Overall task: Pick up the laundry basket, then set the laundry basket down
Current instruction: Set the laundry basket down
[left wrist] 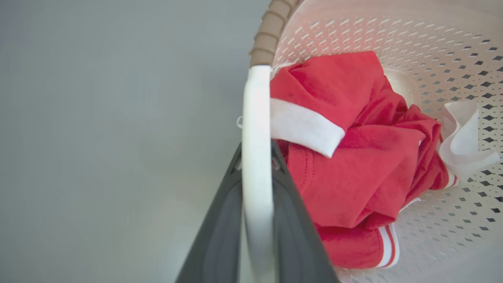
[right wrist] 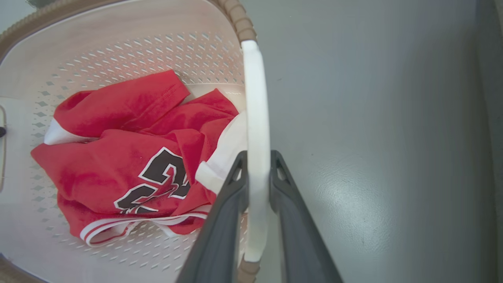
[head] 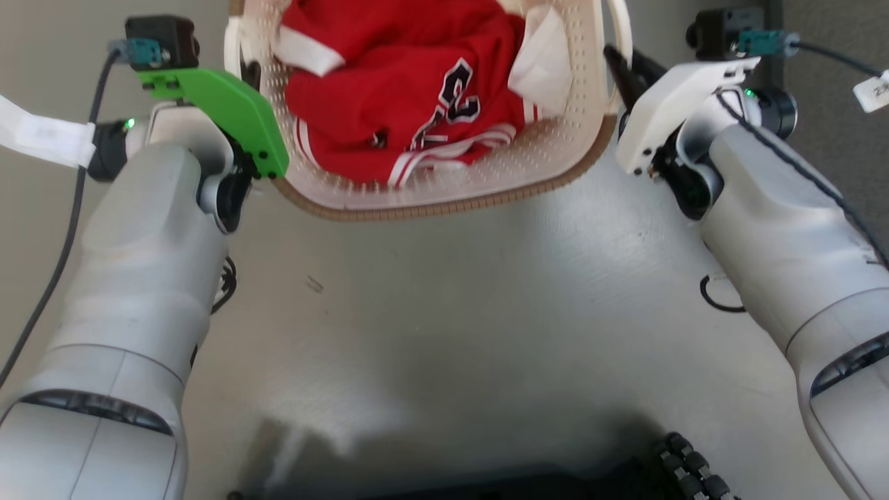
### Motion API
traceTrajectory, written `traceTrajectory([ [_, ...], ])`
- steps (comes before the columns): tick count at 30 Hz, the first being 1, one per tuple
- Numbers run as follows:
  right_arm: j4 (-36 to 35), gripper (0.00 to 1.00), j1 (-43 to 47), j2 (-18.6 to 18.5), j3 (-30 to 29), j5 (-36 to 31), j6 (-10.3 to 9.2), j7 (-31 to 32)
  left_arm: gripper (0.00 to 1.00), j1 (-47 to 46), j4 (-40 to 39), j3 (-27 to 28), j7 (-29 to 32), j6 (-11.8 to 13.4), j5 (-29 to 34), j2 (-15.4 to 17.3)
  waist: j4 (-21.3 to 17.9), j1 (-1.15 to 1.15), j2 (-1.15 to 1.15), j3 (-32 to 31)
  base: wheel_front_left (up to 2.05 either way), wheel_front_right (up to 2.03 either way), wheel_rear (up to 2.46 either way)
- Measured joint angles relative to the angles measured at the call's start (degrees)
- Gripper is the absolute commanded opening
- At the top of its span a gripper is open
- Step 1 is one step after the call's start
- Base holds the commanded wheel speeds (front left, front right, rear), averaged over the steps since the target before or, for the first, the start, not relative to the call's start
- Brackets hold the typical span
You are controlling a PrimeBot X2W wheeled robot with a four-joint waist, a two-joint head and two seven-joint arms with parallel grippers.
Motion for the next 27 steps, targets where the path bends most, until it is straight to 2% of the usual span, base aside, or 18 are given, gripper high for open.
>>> traceTrajectory([
  [14,1.1,0.0,-2.3,0.2,-0.3,-0.1,-0.47,-1.9,0.0,-1.9,0.8,-0.2,-3.1,0.0,1.0,0.0,0.1,0.0,0.0,6.9,0.0,0.0,0.0],
  [27,3.1,0.0,-3.5,1.0,-0.5,0.0,-0.4,-1.9,0.0,-2.6,3.0,-0.6,-3.6,-0.6,1.0,-0.2,0.1,0.0,0.0,9.0,0.0,0.0,0.0],
])
